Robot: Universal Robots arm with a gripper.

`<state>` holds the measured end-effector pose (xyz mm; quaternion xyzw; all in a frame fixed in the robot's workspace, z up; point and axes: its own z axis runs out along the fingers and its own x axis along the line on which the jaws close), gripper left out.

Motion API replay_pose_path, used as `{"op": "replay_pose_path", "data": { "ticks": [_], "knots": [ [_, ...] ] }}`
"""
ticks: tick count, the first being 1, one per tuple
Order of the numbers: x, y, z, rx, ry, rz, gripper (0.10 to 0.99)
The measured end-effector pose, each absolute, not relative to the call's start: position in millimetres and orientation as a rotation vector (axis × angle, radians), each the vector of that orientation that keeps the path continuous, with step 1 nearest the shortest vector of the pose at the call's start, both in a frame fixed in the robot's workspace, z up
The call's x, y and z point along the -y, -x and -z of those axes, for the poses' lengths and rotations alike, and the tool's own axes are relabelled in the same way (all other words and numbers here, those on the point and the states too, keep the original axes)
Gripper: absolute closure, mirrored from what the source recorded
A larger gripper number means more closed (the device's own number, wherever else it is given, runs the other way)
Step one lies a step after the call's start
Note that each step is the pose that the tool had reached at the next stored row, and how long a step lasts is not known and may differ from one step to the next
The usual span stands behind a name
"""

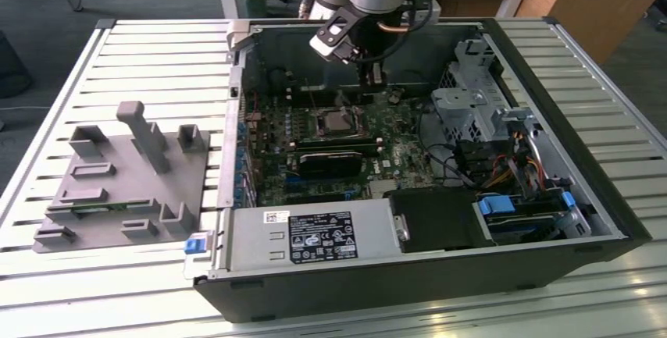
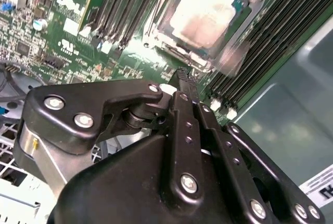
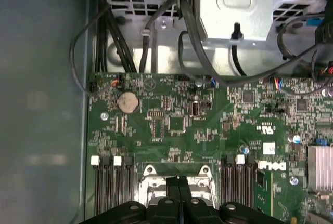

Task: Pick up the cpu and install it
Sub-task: 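Close the cpu cover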

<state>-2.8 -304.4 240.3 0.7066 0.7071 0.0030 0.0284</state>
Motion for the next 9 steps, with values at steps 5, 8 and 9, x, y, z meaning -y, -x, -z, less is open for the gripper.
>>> {"op": "replay_pose_path", "data": {
  "ticks": [5,8,9],
  "knots": [
    [304.4,10.2,-239.8,-2.182,-2.181,-0.010,0.980],
    [304.4,14.6,-239.1,-2.182,-2.181,-0.010,0.980],
    [304.4,15.9,-238.8,-2.182,-2.181,-0.010,0.980]
  ]
}}
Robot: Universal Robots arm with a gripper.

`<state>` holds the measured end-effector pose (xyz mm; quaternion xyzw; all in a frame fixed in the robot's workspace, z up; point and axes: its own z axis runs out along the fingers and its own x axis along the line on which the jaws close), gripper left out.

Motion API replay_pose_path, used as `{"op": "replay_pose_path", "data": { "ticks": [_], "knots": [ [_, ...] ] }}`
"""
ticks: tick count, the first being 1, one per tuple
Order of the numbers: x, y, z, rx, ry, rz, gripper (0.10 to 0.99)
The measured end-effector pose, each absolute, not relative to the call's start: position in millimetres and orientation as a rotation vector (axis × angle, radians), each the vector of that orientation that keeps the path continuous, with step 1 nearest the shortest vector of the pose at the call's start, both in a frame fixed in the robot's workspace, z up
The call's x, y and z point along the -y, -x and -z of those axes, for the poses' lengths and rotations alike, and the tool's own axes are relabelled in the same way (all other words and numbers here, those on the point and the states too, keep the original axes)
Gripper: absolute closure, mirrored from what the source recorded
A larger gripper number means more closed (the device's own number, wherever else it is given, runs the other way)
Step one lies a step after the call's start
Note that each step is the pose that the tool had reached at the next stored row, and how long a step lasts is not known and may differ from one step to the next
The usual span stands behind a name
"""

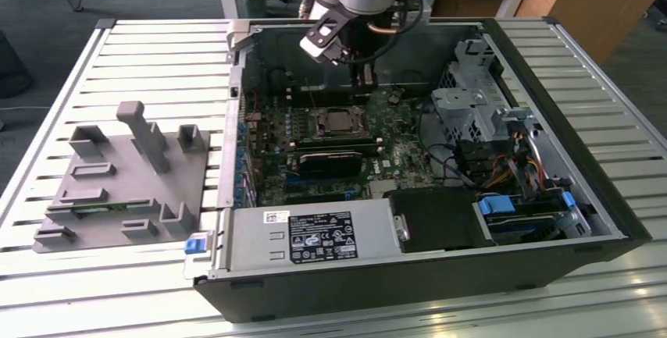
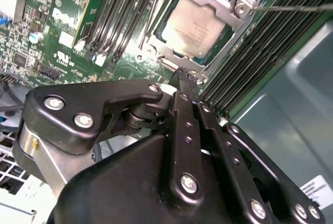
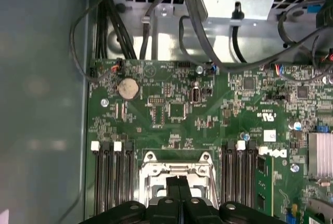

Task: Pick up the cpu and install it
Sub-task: 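Close the cpu cover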

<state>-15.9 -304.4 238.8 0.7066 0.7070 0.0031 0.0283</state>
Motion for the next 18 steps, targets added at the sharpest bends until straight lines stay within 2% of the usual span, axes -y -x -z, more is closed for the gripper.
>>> {"op": "replay_pose_path", "data": {
  "ticks": [18],
  "knots": [
    [307.3,26.2,-232.3,-2.183,-2.181,-0.008,0.980]
  ]
}}
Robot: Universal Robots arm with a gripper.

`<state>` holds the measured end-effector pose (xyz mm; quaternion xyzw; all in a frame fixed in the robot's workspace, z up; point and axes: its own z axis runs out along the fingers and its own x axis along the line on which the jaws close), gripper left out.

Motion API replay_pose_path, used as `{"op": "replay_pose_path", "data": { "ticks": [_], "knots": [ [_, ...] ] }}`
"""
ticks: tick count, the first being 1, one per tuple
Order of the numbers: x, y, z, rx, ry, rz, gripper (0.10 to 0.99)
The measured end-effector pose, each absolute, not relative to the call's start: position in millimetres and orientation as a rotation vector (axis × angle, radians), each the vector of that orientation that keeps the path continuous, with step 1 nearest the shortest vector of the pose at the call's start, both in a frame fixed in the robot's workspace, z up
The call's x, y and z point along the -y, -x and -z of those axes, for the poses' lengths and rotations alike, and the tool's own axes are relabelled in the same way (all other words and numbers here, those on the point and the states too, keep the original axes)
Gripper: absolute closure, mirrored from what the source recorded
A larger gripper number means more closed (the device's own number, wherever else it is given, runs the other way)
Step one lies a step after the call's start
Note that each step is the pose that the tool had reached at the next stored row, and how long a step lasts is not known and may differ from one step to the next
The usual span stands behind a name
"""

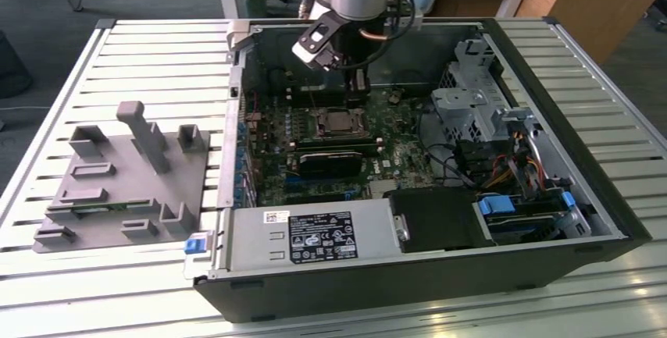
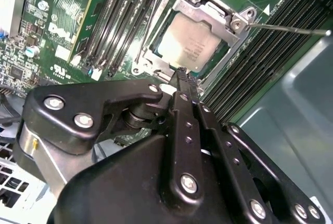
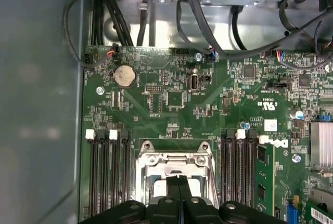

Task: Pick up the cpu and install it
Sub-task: 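Close the cpu cover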

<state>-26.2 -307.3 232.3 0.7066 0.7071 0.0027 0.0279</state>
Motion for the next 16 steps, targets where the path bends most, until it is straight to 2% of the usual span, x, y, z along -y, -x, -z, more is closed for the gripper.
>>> {"op": "replay_pose_path", "data": {
  "ticks": [16],
  "knots": [
    [307.3,45.4,-217.4,-2.184,-2.183,-0.005,0.980]
  ]
}}
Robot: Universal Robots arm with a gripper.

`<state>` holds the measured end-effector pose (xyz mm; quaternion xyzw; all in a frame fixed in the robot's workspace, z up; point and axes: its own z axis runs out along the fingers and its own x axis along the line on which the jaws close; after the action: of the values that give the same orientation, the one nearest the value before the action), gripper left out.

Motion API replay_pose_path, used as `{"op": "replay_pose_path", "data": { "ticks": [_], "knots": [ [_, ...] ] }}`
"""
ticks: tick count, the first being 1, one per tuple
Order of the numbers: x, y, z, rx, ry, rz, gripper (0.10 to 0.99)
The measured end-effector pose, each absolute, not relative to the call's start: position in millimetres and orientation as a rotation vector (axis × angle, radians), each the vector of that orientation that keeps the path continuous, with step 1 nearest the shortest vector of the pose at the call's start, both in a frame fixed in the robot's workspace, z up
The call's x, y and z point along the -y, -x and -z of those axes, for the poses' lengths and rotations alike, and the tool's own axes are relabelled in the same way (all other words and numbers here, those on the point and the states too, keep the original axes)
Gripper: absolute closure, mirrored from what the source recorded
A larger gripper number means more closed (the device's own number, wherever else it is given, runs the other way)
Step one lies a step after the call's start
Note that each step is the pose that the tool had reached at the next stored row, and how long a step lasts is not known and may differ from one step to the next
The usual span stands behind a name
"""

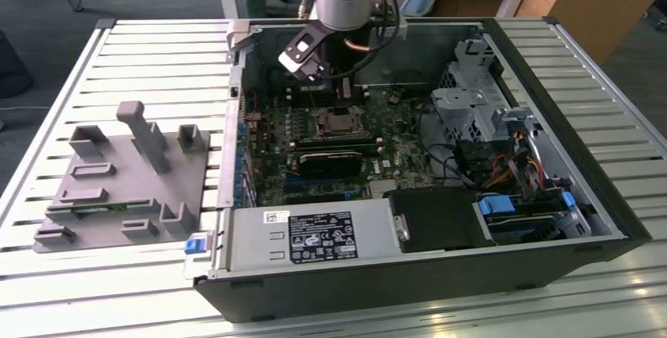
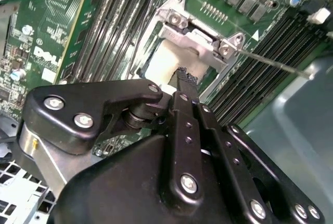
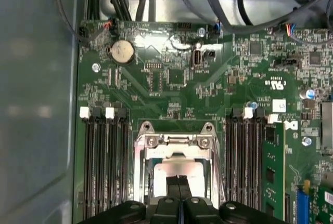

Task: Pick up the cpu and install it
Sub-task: 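Close the cpu cover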

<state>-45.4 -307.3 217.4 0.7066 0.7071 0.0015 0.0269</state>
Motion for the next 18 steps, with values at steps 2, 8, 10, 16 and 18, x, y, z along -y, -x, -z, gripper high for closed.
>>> {"op": "replay_pose_path", "data": {
  "ticks": [2,8,10,16,18],
  "knots": [
    [307.3,49.2,-216.6,-2.184,-2.183,-0.005,0.980],
    [307.3,59.0,-214.7,-2.184,-2.183,-0.005,0.980],
    [307.3,62.2,-214.2,-2.184,-2.183,-0.005,0.980],
    [307.3,66.0,-209.2,-2.184,-2.182,-0.005,0.980],
    [307.3,66.1,-206.7,-2.184,-2.183,-0.005,0.980]
  ]
}}
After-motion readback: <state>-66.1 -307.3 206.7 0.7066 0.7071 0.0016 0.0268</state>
